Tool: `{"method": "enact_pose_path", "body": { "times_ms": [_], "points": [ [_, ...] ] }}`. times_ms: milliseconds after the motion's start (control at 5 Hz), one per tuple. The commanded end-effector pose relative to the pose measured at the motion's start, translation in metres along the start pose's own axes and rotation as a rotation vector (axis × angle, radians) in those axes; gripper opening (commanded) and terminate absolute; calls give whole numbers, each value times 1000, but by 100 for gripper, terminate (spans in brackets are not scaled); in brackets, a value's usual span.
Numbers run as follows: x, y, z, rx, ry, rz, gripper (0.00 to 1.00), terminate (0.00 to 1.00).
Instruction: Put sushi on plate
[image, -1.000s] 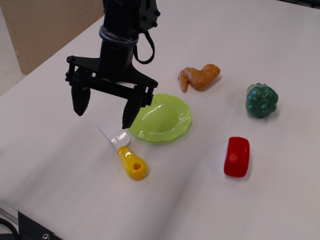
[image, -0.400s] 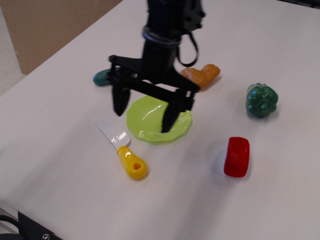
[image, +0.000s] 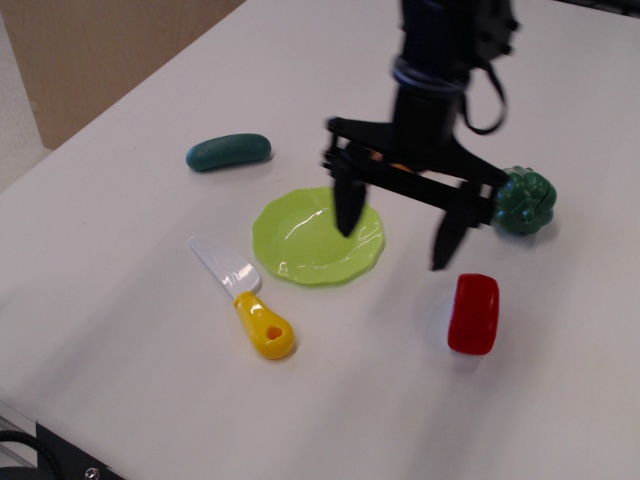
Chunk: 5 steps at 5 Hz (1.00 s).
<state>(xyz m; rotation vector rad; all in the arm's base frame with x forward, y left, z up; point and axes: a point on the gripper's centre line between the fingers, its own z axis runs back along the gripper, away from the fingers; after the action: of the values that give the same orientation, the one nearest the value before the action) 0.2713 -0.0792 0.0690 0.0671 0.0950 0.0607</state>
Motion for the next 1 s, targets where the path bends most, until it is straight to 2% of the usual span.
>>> {"method": "enact_pose_path", "body": {
  "times_ms": [0, 200, 600, 800],
  "points": [
    [5, -36, 1, -22, -45, 2, 100, 0],
    [7, -40, -17, -4, 0, 22, 100, 0],
    [8, -46, -42, 8, 22, 24, 100, 0],
    [12, -45, -43, -7, -42, 37, 100, 0]
  ]
}}
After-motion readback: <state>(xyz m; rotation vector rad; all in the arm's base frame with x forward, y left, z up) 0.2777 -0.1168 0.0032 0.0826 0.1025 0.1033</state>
